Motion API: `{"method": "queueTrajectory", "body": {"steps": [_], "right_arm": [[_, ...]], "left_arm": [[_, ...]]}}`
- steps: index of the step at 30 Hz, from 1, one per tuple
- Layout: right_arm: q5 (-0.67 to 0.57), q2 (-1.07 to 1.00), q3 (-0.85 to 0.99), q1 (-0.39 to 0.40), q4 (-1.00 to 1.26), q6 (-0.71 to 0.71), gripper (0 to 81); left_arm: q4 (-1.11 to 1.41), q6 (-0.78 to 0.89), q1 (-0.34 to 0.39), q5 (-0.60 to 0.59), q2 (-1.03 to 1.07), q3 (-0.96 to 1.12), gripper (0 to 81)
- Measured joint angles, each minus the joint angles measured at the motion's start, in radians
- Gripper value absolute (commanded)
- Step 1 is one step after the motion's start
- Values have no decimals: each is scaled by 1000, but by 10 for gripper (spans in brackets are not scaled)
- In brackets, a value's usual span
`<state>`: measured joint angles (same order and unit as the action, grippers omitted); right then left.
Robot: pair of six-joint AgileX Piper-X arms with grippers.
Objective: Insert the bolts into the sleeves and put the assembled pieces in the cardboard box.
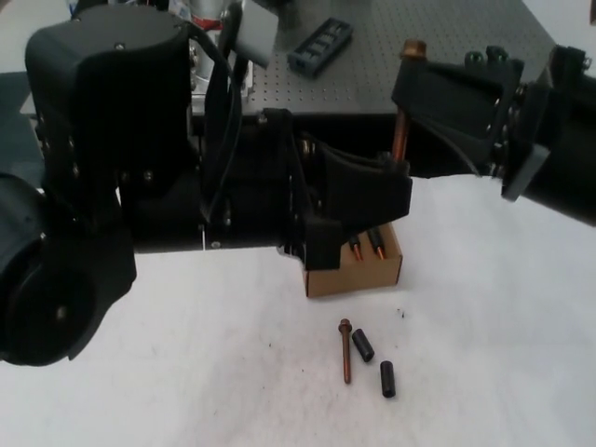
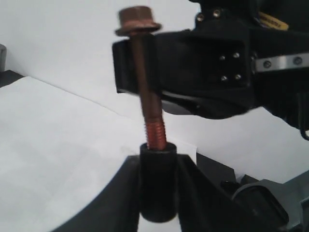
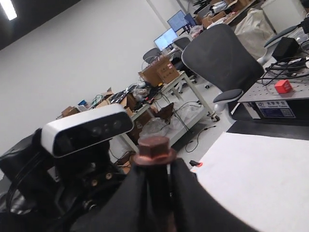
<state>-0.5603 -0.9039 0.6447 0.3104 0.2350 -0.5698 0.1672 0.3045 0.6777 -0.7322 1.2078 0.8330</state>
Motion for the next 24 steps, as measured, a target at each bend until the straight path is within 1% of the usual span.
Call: {"method": "queueTrajectory", "body": {"steps": [1,3,5,8,11,12,13,14,15,16,17,18,20,23,24], "right_arm": [[-3,0,0,9,0,10,409],[-13,0,0,24,0,22,391],[-22,0,0,31,0,28,384],[-24,0,0,29,-7,35,384],[-24,3,0,6,-7,40,384],[-24,30,0,-41,-34,42,384],[-24,62,0,-89,-79,48,384],[-10,66,0,-94,-86,78,384],[-9,83,0,-117,-116,78,384],[5,105,0,-147,-164,100,384],[21,108,0,-152,-173,126,384],[24,121,0,-177,-219,126,384],[57,156,0,-235,-332,174,384],[122,187,0,-305,-493,223,384],[141,187,0,-309,-503,239,384]], "left_arm": [[3,0,0,9,0,0,7],[10,2,0,26,0,0,7],[20,2,0,66,0,0,7],[35,-1,0,98,0,0,7],[56,-8,0,191,0,0,7],[62,-8,0,198,0,0,7],[66,-8,0,239,5,2,7],[73,-8,-4,294,28,16,7],[74,10,-10,399,51,31,7],[70,30,-16,443,82,52,7],[61,48,-23,481,115,78,7],[39,60,-30,508,161,112,7],[-34,83,-43,562,268,197,7],[-188,94,-58,597,475,370,7],[-240,97,-60,601,545,419,7]]}}
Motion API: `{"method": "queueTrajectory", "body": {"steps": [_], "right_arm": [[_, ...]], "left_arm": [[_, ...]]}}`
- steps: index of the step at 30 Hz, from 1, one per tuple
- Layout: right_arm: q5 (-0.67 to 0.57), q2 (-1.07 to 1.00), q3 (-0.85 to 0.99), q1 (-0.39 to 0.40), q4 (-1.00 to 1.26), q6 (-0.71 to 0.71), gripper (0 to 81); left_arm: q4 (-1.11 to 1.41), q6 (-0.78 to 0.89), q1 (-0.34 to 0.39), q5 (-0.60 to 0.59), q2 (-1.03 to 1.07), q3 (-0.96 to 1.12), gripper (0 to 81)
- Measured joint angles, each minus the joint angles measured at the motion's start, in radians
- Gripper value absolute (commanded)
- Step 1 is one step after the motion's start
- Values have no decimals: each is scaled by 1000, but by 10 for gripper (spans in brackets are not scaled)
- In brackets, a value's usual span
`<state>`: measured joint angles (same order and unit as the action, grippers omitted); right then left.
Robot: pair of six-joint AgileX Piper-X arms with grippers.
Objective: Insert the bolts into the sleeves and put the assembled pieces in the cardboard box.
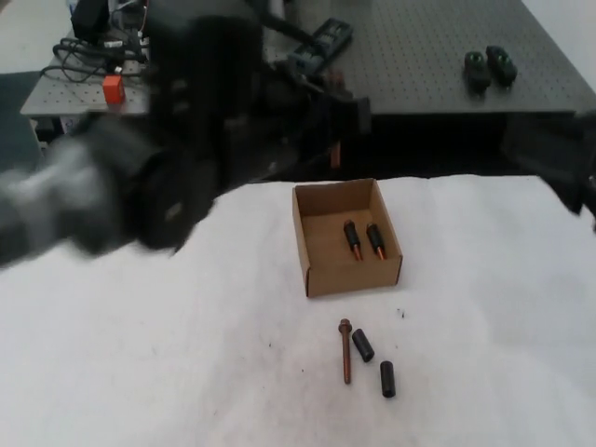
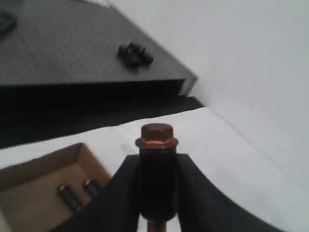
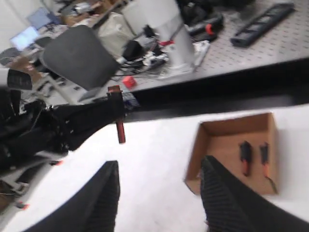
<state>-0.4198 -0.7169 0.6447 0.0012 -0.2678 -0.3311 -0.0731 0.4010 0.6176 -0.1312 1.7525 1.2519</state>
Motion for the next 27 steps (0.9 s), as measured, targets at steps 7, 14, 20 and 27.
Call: {"method": "queueTrajectory", "body": {"steps": [7,14,20,27], "right_arm": [[114,-9,0,-47,-224,61,384],[134,-32,0,-47,-246,74,384],[135,-32,0,-47,-246,74,384],[135,-40,0,-47,-246,78,349]], "left_arm": [[-317,-13,-1,-4,333,344,7],[-462,-15,-1,-9,499,548,54],[-505,-15,-1,-2,538,597,232],[-506,0,-1,-5,538,604,234]]}}
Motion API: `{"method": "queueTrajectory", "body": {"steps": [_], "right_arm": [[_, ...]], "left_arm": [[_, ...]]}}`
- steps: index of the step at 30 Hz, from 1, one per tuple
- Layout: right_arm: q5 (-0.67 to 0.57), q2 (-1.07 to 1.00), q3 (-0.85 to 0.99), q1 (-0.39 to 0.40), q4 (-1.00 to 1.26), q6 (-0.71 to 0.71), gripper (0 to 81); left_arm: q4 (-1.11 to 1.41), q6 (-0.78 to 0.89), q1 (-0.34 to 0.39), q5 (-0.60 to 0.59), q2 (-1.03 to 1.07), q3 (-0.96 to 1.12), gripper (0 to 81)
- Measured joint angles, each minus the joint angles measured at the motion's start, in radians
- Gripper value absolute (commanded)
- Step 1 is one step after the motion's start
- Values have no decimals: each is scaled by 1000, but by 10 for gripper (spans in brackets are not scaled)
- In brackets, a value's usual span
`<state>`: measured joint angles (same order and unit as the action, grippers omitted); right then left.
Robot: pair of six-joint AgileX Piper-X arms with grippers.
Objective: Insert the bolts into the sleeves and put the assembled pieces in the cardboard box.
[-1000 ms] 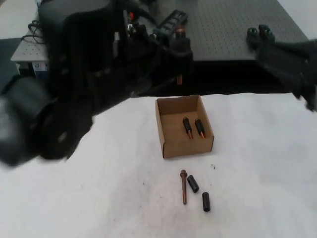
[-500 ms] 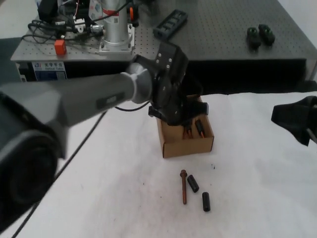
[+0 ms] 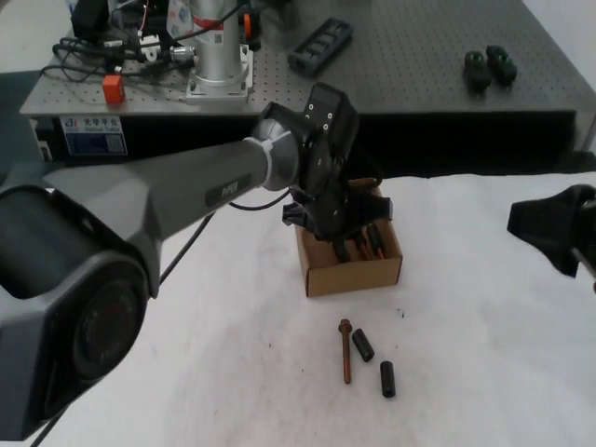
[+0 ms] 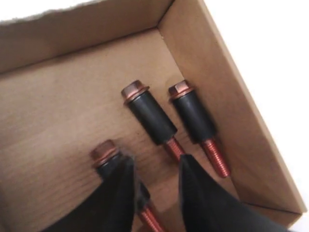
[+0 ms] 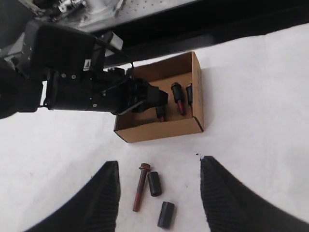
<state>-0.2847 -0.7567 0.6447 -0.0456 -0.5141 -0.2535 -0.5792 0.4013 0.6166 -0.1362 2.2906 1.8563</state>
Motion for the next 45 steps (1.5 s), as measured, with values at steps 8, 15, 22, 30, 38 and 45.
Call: {"method": "queueTrajectory", "body": {"steps": [8,15,22,30,38,45], "right_arm": [[91,-258,73,119,-138,130,344],[214,-631,202,288,-178,145,344],[227,-908,295,383,-188,115,342],[274,-985,303,412,-134,90,288],[298,-1008,307,412,-123,86,71],[298,-1009,312,406,-134,117,47]], "left_arm": [[-91,-30,-23,14,-99,0,234],[-111,-120,-112,94,-435,-196,234],[-40,-130,-140,94,-633,-497,234],[-30,-155,-141,65,-732,-615,234],[-82,-250,-128,-53,-753,-713,234],[-122,-452,-37,-152,-751,-743,234]]}}
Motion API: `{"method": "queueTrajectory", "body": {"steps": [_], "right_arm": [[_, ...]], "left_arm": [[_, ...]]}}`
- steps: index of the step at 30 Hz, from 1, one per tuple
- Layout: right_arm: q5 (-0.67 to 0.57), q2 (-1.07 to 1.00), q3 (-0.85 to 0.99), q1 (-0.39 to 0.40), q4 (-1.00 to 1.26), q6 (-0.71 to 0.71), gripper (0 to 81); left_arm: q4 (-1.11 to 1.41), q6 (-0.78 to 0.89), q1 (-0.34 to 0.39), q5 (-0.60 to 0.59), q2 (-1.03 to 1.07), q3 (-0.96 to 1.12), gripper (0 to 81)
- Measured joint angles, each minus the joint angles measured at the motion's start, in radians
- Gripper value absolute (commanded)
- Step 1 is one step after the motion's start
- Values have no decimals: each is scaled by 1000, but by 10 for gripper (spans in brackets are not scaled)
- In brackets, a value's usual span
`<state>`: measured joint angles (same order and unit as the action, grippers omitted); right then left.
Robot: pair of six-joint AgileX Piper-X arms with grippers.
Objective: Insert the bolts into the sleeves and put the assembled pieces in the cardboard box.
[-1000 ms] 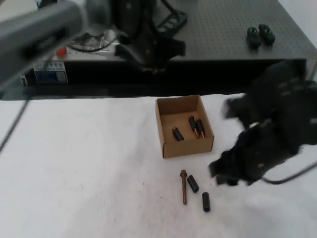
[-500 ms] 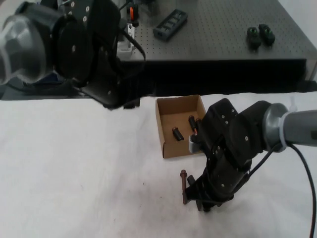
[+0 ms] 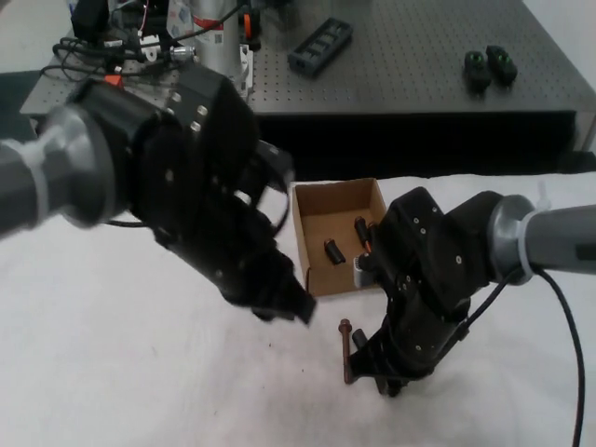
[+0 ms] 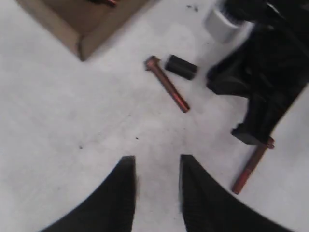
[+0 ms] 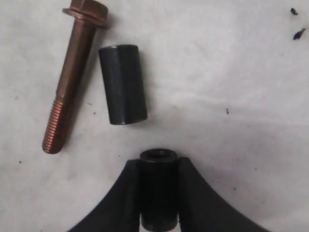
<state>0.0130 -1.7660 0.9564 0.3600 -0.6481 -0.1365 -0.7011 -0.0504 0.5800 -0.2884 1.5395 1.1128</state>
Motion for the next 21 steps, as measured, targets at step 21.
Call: {"method": "queueTrajectory", "body": {"steps": [21], "right_arm": [[-45,661,-283,-399,-177,119,47]], "left_arm": [[53,-416,346,4,345,89,234]]}}
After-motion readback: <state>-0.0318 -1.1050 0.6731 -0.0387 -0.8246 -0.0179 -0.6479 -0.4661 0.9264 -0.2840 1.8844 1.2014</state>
